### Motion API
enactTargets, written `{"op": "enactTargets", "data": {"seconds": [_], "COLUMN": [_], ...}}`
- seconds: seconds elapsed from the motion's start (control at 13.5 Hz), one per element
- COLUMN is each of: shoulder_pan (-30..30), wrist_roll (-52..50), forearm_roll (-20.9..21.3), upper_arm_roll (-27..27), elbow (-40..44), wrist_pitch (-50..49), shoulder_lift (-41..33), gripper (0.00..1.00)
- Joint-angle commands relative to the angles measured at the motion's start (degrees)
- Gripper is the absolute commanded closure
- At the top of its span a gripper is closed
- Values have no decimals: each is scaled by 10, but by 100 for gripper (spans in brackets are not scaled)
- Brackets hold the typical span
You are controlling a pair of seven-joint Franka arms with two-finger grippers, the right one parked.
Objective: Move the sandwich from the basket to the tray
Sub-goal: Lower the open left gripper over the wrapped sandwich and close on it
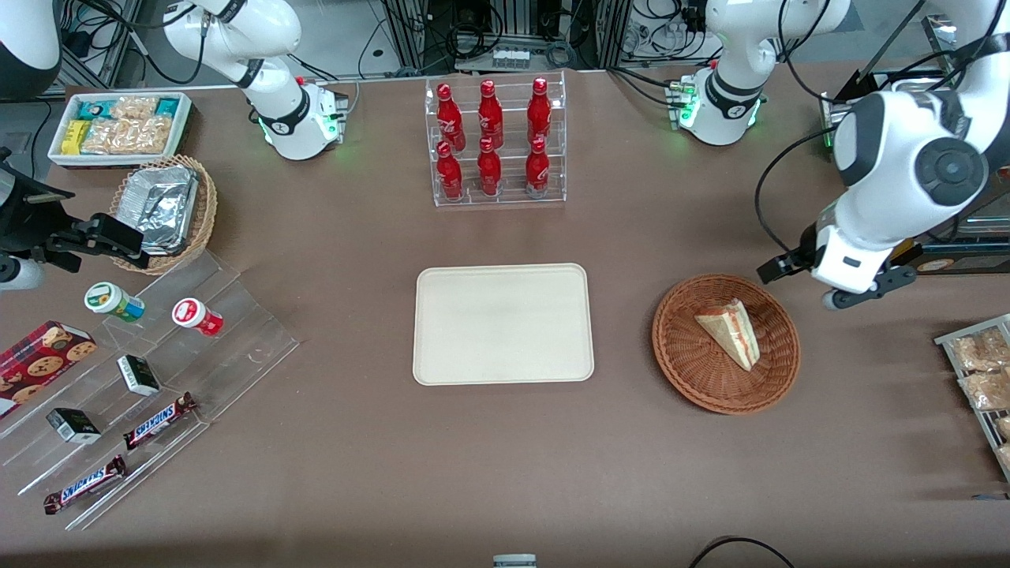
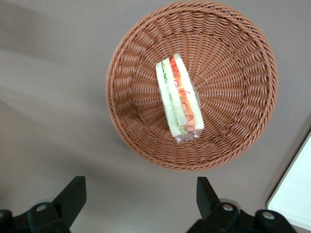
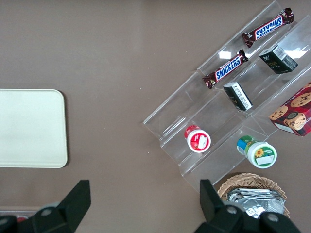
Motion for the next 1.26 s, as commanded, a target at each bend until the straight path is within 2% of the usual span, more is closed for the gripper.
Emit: {"op": "enactTargets", "data": {"seconds": [0.0, 0.37, 1.04, 1.19], "shoulder_pan": [-4, -4, -4, -4], "wrist_roll": [-72, -170, -171, -172], "forearm_roll": [-2, -1, 11, 33], "upper_arm_roll": [1, -22, -37, -37], "elbow": [2, 0, 0, -2], "wrist_pitch": [35, 89, 176, 176], "shoulder_lift": [36, 88, 168, 175], "gripper": [0, 0, 0, 4]}}
